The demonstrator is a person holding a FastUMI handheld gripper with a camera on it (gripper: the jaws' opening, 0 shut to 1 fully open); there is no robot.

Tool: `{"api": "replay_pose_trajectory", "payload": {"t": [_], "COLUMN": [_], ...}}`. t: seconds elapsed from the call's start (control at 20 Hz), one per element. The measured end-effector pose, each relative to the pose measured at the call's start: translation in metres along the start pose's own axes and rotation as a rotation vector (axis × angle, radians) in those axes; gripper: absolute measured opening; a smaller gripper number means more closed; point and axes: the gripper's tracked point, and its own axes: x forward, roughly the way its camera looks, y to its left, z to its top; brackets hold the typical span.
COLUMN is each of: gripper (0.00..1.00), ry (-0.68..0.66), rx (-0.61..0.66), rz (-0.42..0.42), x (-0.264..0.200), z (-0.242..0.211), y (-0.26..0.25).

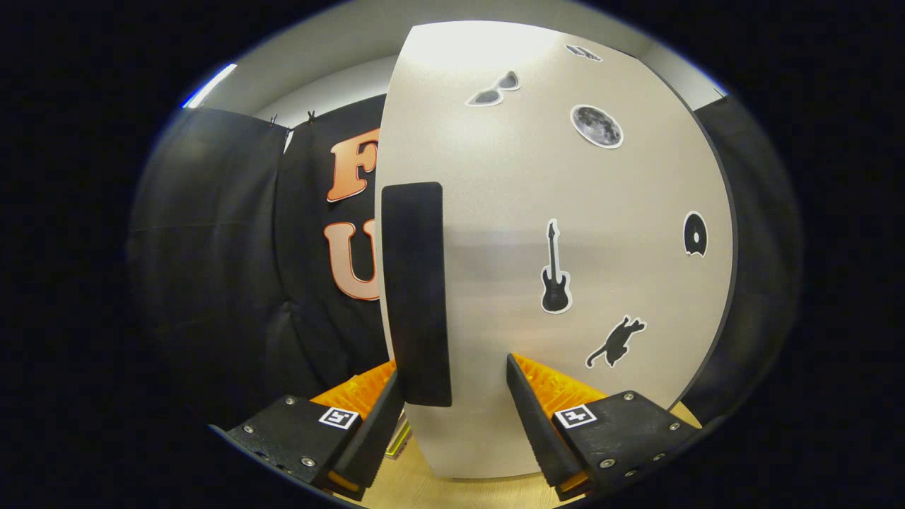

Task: Open the shoe cabinet door, grab the shoes and put them into the shoe cabinet, then close the shoe cabinet door.

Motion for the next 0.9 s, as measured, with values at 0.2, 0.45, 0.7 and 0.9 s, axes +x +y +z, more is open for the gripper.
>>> {"api": "replay_pose_trajectory", "payload": {"t": [0.2, 0.45, 0.7, 0.9], "gripper": [0.86, 0.87, 0.88, 0.94], "ry": [0.0, -0.007, -0.004, -0.01], "rx": [-0.019, -0.039, -0.038, 0.001], "rz": [-0.023, -0.063, -0.083, -0.068], "x": [0.005, 0.008, 0.011, -0.017], "z": [-0.001, -0.002, -0.003, 0.001], "y": [0.0, 0.0, 0.003, 0.01]}}
